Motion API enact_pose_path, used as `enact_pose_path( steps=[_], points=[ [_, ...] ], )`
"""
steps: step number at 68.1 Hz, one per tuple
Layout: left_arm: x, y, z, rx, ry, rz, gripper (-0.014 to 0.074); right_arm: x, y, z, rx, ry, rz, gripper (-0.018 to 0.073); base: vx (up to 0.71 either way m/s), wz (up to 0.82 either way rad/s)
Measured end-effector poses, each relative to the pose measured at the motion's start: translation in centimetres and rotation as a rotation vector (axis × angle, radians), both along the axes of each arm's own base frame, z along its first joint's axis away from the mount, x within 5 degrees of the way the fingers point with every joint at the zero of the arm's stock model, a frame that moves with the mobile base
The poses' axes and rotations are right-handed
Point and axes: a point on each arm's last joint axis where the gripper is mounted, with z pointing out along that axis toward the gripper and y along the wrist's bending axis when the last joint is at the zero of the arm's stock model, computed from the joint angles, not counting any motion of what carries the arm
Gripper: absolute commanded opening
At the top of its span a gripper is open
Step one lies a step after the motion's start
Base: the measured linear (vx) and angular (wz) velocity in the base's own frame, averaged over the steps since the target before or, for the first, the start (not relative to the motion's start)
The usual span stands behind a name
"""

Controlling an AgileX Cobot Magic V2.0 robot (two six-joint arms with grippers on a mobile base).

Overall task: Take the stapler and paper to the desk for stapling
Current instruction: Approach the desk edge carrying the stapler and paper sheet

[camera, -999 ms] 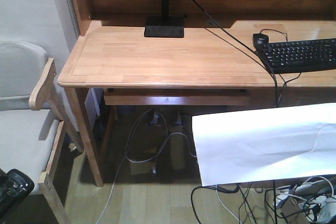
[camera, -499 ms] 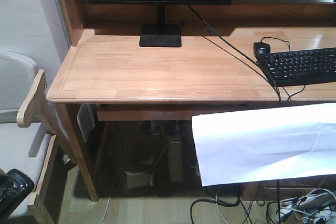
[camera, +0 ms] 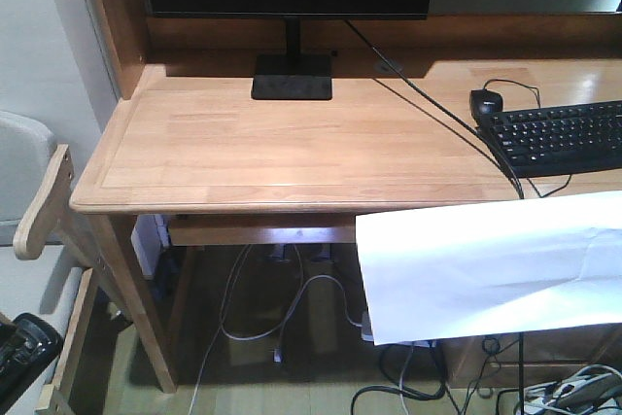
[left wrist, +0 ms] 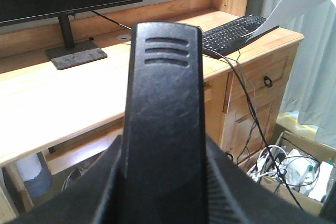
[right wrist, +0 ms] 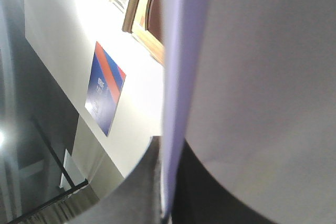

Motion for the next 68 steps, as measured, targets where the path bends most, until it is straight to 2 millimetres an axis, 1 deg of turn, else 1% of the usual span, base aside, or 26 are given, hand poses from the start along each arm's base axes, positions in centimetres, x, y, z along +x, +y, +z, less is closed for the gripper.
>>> enact_pose_path(
  steps=[68],
  points=[
    [0.0, 0.0, 0.0, 0.0, 0.0, 0.0, -0.0006, 0.0, 0.0, 0.0, 0.0, 0.0, 0.0, -0.0001, 0.09, -0.01]
  ],
)
